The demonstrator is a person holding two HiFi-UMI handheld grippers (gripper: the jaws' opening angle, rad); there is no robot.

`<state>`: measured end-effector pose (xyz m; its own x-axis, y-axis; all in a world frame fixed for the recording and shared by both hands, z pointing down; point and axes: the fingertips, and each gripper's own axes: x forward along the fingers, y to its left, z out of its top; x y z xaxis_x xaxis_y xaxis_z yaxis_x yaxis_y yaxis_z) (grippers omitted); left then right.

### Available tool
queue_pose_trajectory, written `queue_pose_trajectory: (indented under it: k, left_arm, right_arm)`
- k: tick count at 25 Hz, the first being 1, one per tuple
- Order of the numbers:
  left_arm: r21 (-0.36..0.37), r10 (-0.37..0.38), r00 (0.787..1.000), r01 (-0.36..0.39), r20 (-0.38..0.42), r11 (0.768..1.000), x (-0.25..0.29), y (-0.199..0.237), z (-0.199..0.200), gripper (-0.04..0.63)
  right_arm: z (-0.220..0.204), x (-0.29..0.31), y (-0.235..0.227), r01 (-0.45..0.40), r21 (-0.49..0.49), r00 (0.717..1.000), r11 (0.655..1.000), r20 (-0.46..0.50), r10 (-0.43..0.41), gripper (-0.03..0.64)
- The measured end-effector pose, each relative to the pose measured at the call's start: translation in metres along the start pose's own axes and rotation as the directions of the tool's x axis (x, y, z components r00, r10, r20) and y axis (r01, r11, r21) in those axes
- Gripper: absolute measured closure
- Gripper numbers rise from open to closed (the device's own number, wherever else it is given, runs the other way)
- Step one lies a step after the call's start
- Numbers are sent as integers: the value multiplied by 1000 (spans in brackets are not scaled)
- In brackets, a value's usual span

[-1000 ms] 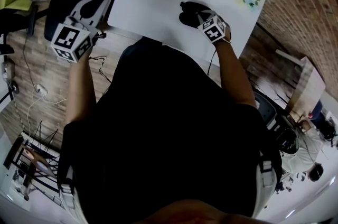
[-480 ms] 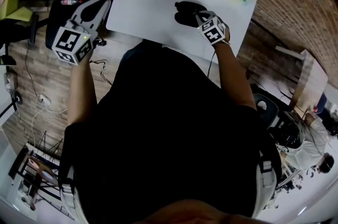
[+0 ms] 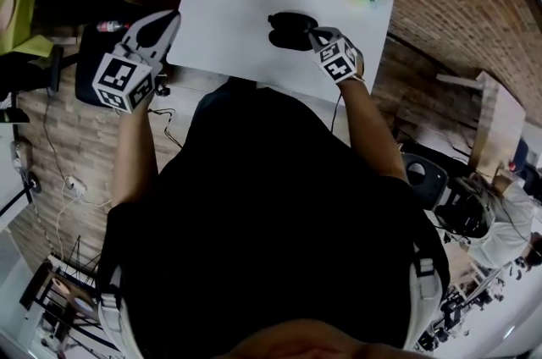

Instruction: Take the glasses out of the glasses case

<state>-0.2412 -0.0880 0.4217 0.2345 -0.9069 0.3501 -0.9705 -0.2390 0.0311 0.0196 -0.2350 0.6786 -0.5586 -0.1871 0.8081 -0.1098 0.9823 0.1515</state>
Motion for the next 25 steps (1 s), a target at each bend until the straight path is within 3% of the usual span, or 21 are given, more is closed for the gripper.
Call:
queue_pose_trajectory:
  k: [16, 25]
  left_arm:
    - [46, -83, 996, 82, 22, 996, 4, -51, 12, 584]
    - [70, -141, 990, 141, 4, 988, 20, -83, 15, 584]
  right_arm:
    - [8, -76, 6, 116, 34, 987, 993, 112, -119, 592]
    - [20, -124, -11, 206, 88, 952, 975, 211, -220, 592]
